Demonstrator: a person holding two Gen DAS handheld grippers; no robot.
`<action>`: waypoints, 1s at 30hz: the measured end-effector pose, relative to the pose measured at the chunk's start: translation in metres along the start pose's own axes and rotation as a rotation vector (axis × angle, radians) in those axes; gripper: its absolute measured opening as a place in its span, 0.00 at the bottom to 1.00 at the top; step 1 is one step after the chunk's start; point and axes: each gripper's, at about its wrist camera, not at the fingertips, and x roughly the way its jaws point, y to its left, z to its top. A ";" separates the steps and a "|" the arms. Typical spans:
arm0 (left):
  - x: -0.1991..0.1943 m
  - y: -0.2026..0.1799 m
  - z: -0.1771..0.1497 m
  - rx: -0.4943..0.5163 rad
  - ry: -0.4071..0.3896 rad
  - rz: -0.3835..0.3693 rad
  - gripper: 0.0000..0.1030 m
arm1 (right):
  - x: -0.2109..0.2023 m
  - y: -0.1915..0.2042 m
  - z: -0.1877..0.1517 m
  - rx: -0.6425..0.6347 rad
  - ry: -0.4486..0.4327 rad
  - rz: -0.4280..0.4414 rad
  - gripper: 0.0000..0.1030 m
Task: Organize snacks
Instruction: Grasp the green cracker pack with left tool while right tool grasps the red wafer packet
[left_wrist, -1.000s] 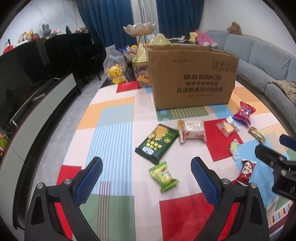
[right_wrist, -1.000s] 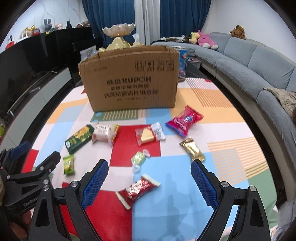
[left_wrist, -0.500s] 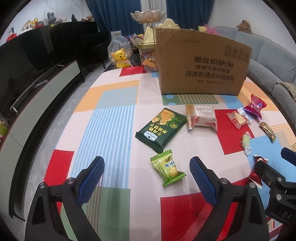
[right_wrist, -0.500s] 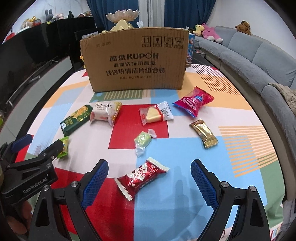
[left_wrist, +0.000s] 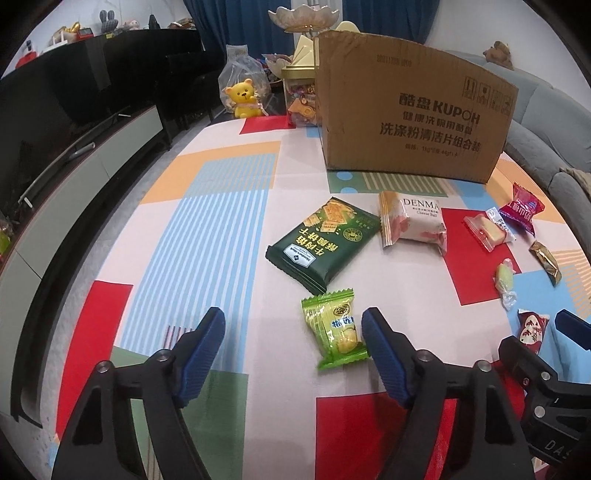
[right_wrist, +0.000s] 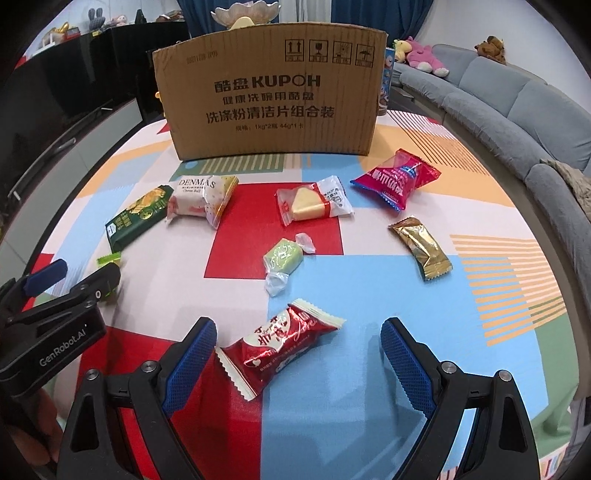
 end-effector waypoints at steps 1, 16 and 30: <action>0.001 0.000 0.000 0.000 0.002 -0.001 0.72 | 0.001 0.000 0.000 -0.002 0.001 0.003 0.89; 0.000 -0.011 -0.004 0.023 -0.005 -0.069 0.24 | -0.001 -0.004 -0.001 0.005 -0.018 0.031 0.44; -0.008 -0.011 -0.003 0.023 -0.029 -0.074 0.22 | -0.005 -0.003 0.000 -0.003 -0.033 0.056 0.22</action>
